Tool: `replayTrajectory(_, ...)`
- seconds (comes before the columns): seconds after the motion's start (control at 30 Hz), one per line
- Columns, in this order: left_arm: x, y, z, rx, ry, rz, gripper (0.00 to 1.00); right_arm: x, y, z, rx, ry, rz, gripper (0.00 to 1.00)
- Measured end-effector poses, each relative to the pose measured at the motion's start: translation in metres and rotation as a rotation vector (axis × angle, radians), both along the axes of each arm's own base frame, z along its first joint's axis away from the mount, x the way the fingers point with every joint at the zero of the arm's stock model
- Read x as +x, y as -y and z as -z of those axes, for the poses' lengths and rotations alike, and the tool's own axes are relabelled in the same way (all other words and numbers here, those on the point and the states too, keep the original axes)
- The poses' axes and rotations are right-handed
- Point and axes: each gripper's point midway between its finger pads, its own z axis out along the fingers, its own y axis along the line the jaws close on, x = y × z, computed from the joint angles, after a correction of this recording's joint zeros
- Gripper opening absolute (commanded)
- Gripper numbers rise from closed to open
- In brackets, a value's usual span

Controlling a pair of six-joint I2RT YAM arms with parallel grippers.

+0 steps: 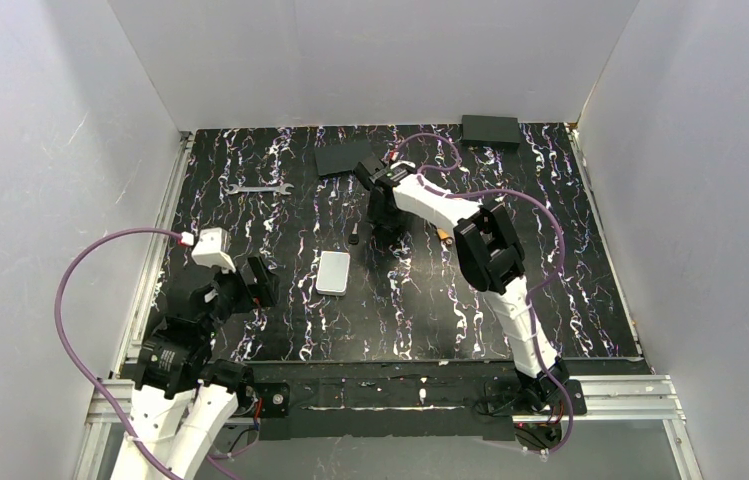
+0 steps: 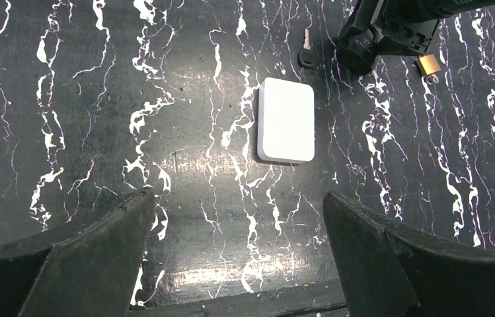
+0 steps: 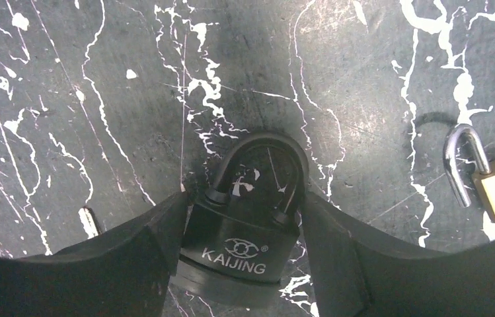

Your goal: Unlock with the key

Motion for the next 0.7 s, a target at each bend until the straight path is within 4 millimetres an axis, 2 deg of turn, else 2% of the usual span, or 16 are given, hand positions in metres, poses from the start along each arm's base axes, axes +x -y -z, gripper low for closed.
replayTrajectory(0.07, 0.001, 0.000, 0.002, 0.002, -0.008, 0.002, 0.98, 0.001, -0.001, 0.000, 0.008, 0.000, -0.003, 0.54)
replayTrajectory(0.13, 0.001, 0.001, 0.003, 0.003, -0.015, 0.003, 0.98, 0.001, -0.001, 0.001, 0.012, -0.002, -0.008, 0.36)
replayTrajectory(0.17, 0.001, 0.001, 0.003, 0.003, -0.016, 0.003, 0.98, 0.001, -0.001, 0.001, 0.018, 0.001, -0.009, 0.32)
replayTrajectory(0.3, 0.003, 0.002, 0.004, 0.004, -0.024, 0.006, 0.98, -0.005, 0.003, -0.001, 0.060, 0.013, -0.026, 0.29)
replayTrajectory(0.4, 0.004, 0.005, 0.007, 0.000, -0.040, 0.020, 0.98, -0.022, 0.012, -0.001, 0.054, -0.009, -0.067, 0.28)
replayTrajectory(0.47, 0.005, 0.010, 0.010, -0.008, -0.058, 0.042, 0.98, -0.038, 0.024, 0.001, 0.042, -0.030, -0.101, 0.30)
replayTrajectory(0.53, 0.007, 0.015, 0.013, -0.017, -0.078, 0.062, 0.97, -0.062, 0.039, 0.003, 0.034, -0.060, -0.137, 0.37)
replayTrajectory(0.57, 0.009, 0.018, 0.014, -0.023, -0.088, 0.073, 0.96, -0.070, 0.044, 0.003, 0.030, -0.074, -0.151, 0.44)
replayTrajectory(0.63, 0.016, 0.026, 0.019, -0.039, -0.117, 0.093, 0.94, -0.092, 0.056, 0.004, 0.023, -0.113, -0.185, 0.65)
replayTrajectory(0.7, 0.023, 0.031, 0.026, -0.050, -0.154, 0.103, 0.91, -0.103, 0.062, 0.004, 0.023, -0.134, -0.205, 0.78)
